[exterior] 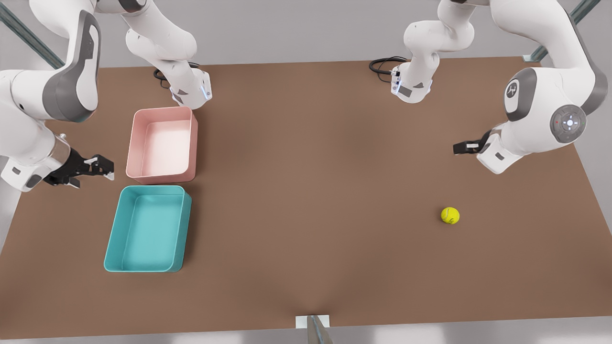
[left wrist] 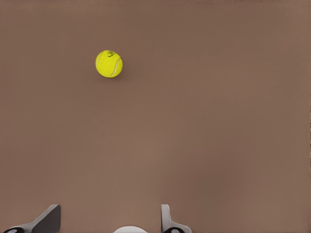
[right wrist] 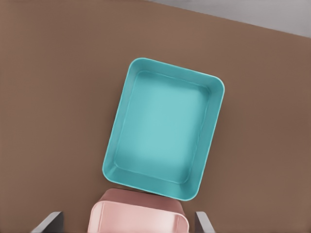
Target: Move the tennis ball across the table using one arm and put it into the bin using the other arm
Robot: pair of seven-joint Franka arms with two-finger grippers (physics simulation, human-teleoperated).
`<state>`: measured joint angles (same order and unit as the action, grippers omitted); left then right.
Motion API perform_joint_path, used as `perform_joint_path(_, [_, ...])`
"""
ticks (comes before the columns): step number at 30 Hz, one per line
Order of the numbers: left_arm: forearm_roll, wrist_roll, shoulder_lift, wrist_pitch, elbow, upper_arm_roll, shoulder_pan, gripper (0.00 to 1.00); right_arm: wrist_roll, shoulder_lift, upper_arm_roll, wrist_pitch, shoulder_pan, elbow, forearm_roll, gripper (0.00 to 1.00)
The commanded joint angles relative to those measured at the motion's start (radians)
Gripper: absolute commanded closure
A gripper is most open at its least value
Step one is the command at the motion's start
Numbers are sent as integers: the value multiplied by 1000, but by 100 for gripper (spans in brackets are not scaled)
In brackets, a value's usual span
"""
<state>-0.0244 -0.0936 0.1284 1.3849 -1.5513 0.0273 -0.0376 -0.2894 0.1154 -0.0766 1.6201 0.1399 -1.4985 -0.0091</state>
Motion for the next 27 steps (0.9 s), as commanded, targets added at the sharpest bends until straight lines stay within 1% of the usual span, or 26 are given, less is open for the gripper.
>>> perform_joint_path(1, [-5, 35, -1, 37, 0, 0, -2, 0, -17, 0, -2, -5, 0, 3, -2, 0])
perform_joint_path(3, [-5, 37, 3, 36, 0, -3, 4, 0, -11, 1, -2, -5, -3, 3, 0, 0])
perform_joint_path(4, [-3, 92, 54, 43, 10, -4, 4, 9, -13, 3, -2, -5, -3, 3, 0, 0])
perform_joint_path(5, [0, 237, 134, 100, 25, -50, 7, 64, -19, 1, 1, -5, 0, 4, 1, 0])
perform_joint_path(6, [-2, 294, 177, 181, 28, -50, 7, 78, -17, 4, 1, -5, 0, 4, 0, 0])
perform_joint_path(7, [-5, 582, 230, 322, 23, -52, 51, 79, -16, 9, -2, -5, -2, 4, 0, 0])
perform_joint_path(8, [11, 839, 275, 407, 19, -52, 67, 79, -19, 12, -2, -5, -3, 4, 0, 0])
perform_joint_path(9, [5, 1183, 309, 519, 2, -53, 102, 78, -19, 13, -2, -5, -5, 4, 0, 0])
perform_joint_path(10, [17, 1443, 332, 603, -10, -52, 104, 79, -20, 15, -2, -5, -5, 3, 0, 0])
perform_joint_path(11, [11, 1745, 367, 629, -20, -52, 128, 79, -22, 16, -2, -9, -5, 3, 0, 0])
perform_joint_path(13, [8, 2077, 435, 680, -27, -53, 168, 79, -22, 10, -2, -20, -3, -6, -2, 0])
perform_joint_path(16, [12, 2235, 461, 695, -56, -53, 189, 79, -20, 13, -3, -16, -6, 0, -2, 0])
perform_joint_path(17, [18, 2241, 461, 695, -76, -56, 193, 79, -20, 13, -3, -16, -6, -2, -2, 0])
perform_joint_path(19, [93, 2240, 467, 724, -79, -63, 194, 79, -22, 13, -3, -19, -5, -3, 0, 0])
perform_joint_path(22, [93, 2232, 494, 816, -115, -63, 197, 79, -23, 13, -3, -19, -3, -6, 1, 0])
perform_joint_path(27, [89, 2229, 520, 819, -116, -61, 202, 79, -23, 16, -3, -20, -5, -6, 5, 0])
